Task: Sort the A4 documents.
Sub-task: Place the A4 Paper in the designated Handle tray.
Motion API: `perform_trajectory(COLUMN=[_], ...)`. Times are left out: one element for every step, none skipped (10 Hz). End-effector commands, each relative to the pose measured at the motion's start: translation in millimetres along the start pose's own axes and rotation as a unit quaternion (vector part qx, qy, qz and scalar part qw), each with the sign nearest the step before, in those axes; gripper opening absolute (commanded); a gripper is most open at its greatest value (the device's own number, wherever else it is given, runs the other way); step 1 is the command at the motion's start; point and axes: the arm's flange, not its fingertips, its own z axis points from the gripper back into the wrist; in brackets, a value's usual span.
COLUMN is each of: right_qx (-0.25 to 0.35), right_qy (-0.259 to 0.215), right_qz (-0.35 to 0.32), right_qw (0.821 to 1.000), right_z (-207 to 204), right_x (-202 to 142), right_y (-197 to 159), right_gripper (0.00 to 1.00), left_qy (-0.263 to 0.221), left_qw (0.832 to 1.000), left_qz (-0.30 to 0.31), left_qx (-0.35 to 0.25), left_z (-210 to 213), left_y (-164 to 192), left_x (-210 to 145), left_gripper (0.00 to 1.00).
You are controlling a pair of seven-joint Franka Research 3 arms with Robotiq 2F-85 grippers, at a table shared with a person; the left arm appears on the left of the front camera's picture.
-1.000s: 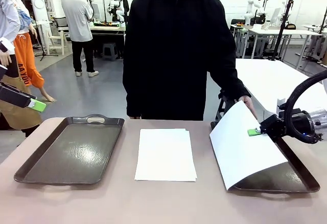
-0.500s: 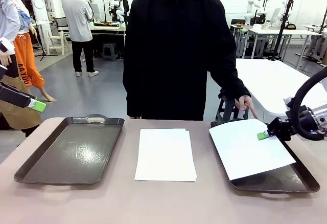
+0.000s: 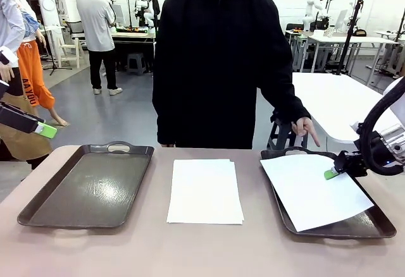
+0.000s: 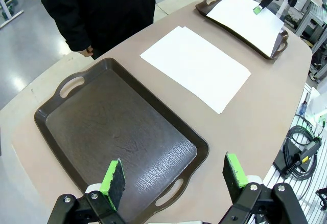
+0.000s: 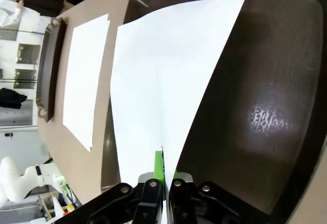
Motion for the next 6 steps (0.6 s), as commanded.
perform_trajectory(right_qx=[-0.016,-0.015,-0.014,-0.015,-0.013,-0.013], right_qy=[-0.017,-0.026,-0.037,-0.048,-0.050,-0.048], right_qz=[-0.026,-0.033,-0.039,-0.046,-0.049,-0.049], right_qw=[0.999,0.999,0.998,0.998,0.997,0.998], right_z=[1.3,2.1,3.7,4.9,3.8,2.1], right_x=[-11.8,-16.7,-20.4,-23.6,-25.5,-24.4], right_y=[0.0,-1.7,-2.8,-3.5,-4.5,-4.3], right_gripper=[0.01,0.01,0.01,0.01,0.01,0.01], left_qy=[-0.004,-0.004,-0.004,-0.004,-0.004,-0.004], left_qw=[1.000,1.000,1.000,1.000,1.000,1.000], left_qz=[-0.009,-0.009,-0.009,-0.009,-0.009,-0.009], left_qx=[-0.008,-0.008,-0.008,-0.008,-0.008,-0.008], left_z=[-1.0,-1.0,-1.0,-1.0,-1.0,-1.0], left_y=[2.2,2.2,2.2,2.2,2.2,2.2], left_x=[-1.0,-1.0,-1.0,-1.0,-1.0,-1.0], left_gripper=[1.00,1.00,1.00,1.00,1.00,1.00])
